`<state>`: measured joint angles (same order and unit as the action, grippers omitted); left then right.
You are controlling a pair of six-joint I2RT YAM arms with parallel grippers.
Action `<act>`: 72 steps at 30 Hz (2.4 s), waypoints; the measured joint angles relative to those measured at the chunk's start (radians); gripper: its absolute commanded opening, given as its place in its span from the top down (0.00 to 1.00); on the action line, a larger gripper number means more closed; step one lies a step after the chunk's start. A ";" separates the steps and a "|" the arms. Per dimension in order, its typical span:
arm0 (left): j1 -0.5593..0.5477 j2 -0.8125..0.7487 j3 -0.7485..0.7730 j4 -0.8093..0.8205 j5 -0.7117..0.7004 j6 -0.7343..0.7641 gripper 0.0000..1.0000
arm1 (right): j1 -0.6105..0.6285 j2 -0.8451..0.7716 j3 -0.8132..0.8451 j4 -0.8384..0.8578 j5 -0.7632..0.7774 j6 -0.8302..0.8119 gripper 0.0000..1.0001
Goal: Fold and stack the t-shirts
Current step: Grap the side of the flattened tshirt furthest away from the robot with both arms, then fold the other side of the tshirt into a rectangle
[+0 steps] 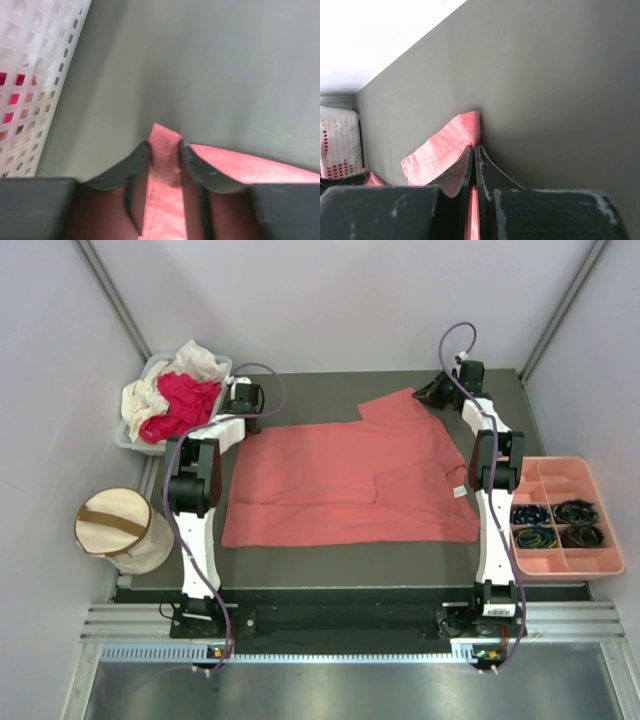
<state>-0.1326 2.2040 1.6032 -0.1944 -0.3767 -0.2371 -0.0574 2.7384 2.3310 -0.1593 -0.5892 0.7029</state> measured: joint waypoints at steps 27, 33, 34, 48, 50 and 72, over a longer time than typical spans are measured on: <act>0.006 0.010 0.007 0.014 0.025 -0.006 1.00 | -0.005 -0.018 -0.022 -0.009 -0.013 -0.012 1.00; 0.009 -0.018 -0.028 0.019 0.048 -0.027 1.00 | -0.005 -0.106 -0.088 -0.071 -0.006 -0.057 1.00; 0.009 -0.023 -0.034 0.018 0.051 -0.029 1.00 | -0.005 -0.122 -0.089 -0.078 -0.005 -0.065 1.00; 0.009 -0.188 -0.176 0.018 0.062 -0.138 1.00 | -0.006 -0.502 -0.343 -0.121 0.021 -0.143 1.00; 0.009 -0.236 -0.230 0.022 0.060 -0.169 1.00 | -0.006 -0.553 -0.409 -0.123 0.025 -0.145 1.00; -0.023 -0.552 -0.536 0.037 0.019 -0.366 1.00 | -0.006 -1.165 -1.018 -0.208 0.318 -0.142 1.00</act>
<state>-0.1551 1.6520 1.0668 -0.1574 -0.3573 -0.6029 -0.0639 1.5738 1.3132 -0.3668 -0.2710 0.5613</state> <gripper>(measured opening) 0.015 0.007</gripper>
